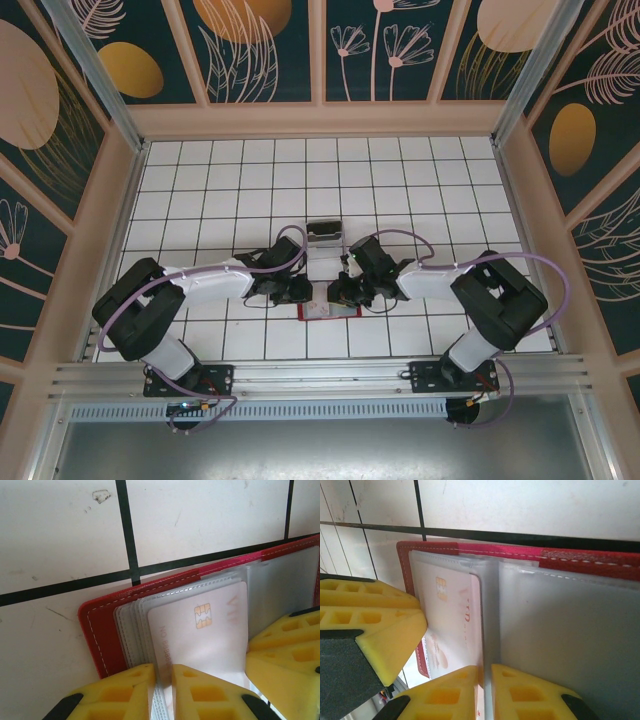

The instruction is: Take the credit cards out of the card holder

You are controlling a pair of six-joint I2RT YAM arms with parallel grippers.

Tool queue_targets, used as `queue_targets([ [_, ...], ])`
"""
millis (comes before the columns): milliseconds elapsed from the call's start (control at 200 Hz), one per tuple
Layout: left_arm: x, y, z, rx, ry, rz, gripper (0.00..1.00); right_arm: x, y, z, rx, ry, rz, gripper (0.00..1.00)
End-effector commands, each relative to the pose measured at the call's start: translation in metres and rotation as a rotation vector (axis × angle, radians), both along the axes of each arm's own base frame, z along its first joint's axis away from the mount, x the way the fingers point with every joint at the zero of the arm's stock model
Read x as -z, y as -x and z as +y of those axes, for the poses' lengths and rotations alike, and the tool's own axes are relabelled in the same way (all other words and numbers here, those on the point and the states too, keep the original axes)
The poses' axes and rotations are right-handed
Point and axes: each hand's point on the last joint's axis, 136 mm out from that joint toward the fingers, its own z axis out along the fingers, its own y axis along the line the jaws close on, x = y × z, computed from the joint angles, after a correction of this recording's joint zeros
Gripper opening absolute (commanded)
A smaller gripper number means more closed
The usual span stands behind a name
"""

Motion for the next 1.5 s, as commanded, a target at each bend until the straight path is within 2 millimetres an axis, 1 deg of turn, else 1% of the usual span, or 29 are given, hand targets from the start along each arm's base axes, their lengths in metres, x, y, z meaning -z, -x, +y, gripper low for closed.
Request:
queue_targets([
  [0, 0.014, 0.009, 0.01, 0.013, -0.055, 0.046, 0.2, 0.0, 0.001, 0.005, -0.01, -0.025, 0.021, 0.16],
  [150, 0.015, 0.009, 0.01, 0.012, -0.055, 0.049, 0.2, 0.0, 0.002, 0.008, -0.019, -0.024, 0.023, 0.16],
  [240, 0.015, 0.009, 0.01, 0.013, -0.054, 0.048, 0.2, 0.002, 0.002, 0.007, -0.016, -0.012, 0.022, 0.13],
  [510, 0.014, 0.009, 0.012, 0.007, -0.065, 0.044, 0.21, 0.005, -0.001, -0.007, 0.01, 0.061, -0.001, 0.06],
  [706, 0.013, 0.009, 0.016, 0.0, -0.08, 0.04, 0.21, 0.006, 0.001, -0.017, 0.022, 0.093, -0.005, 0.05],
  [1006, 0.016, 0.01, 0.021, -0.003, -0.104, 0.042, 0.21, 0.002, -0.001, -0.025, 0.037, 0.111, -0.017, 0.04],
  [1091, 0.017, 0.01, 0.022, 0.0, -0.116, 0.045, 0.21, -0.003, -0.003, -0.021, 0.041, 0.088, -0.026, 0.09],
  [1301, 0.024, 0.012, 0.033, 0.006, -0.185, 0.048, 0.21, -0.018, -0.007, -0.006, 0.045, -0.015, -0.034, 0.21],
  [1396, 0.028, 0.013, 0.037, 0.009, -0.203, 0.056, 0.21, -0.016, -0.007, -0.003, 0.043, -0.03, -0.02, 0.23],
  [1496, 0.029, 0.015, 0.036, 0.01, -0.192, 0.064, 0.21, -0.01, -0.006, -0.003, 0.039, -0.026, -0.011, 0.23],
])
